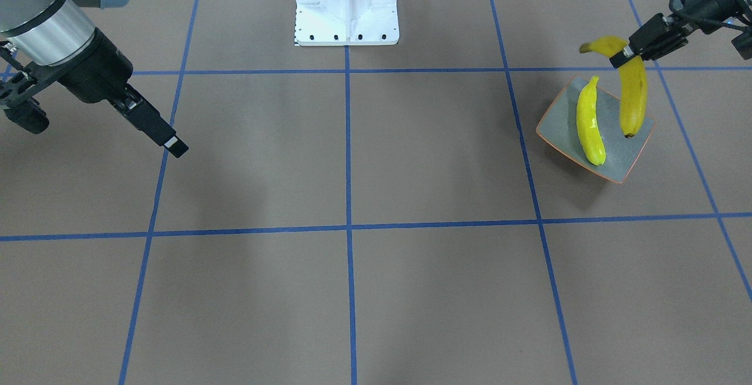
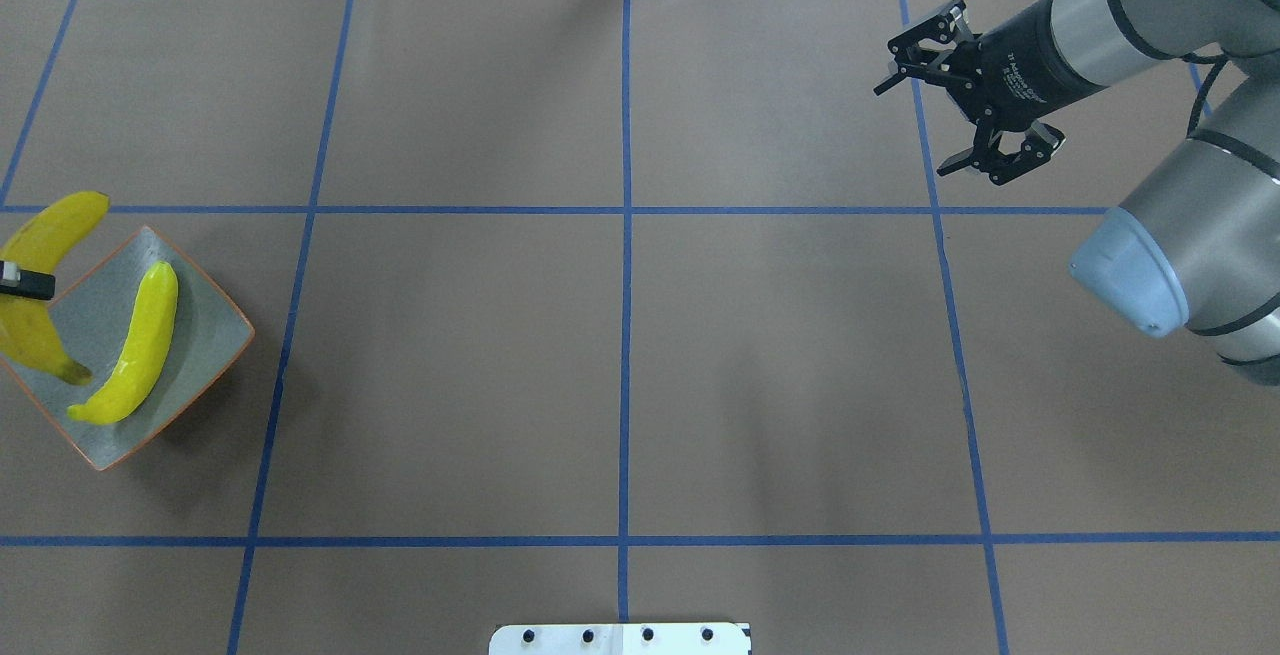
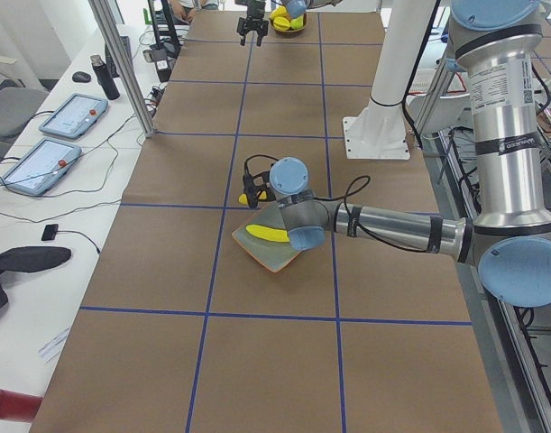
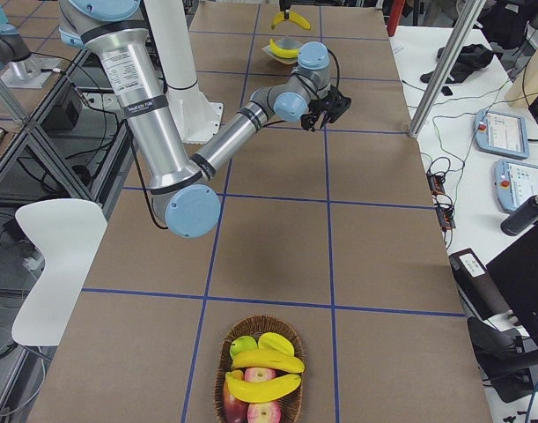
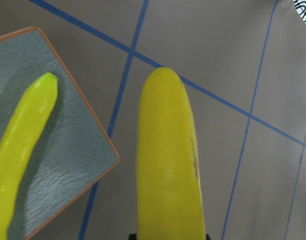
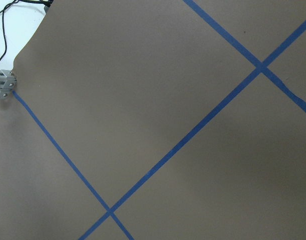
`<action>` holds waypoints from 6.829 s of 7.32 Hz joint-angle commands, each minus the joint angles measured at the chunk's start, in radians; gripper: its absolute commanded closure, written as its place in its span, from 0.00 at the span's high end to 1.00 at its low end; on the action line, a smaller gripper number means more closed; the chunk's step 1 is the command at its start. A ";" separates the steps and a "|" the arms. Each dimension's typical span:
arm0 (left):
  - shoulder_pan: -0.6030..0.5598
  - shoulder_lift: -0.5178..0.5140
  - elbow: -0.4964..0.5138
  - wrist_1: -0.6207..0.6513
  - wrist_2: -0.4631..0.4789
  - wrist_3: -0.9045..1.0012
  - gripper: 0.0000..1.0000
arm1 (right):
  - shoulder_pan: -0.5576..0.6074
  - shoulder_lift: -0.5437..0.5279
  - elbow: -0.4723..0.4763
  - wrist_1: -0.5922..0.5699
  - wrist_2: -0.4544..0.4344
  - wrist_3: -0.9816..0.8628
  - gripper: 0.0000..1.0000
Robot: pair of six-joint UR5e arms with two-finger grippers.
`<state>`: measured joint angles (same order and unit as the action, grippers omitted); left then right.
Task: Transfer all bananas from basket to plate
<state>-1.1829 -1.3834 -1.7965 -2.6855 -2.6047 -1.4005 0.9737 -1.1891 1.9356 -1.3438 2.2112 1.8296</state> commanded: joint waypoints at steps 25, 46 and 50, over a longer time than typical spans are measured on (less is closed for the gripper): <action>0.068 -0.092 0.249 0.013 -0.026 0.291 0.87 | -0.003 0.013 0.011 0.000 -0.021 0.045 1.00; -0.176 -0.086 0.032 0.503 0.317 0.959 0.99 | 0.545 -0.568 -0.322 0.015 -0.057 -1.407 1.00; -0.179 -0.085 0.014 0.504 0.317 0.956 0.99 | 0.573 -0.676 -0.325 0.015 -0.100 -1.588 0.99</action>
<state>-1.3611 -1.4692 -1.7756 -2.1816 -2.2872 -0.4441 1.5426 -1.8412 1.6156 -1.3278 2.1336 0.2952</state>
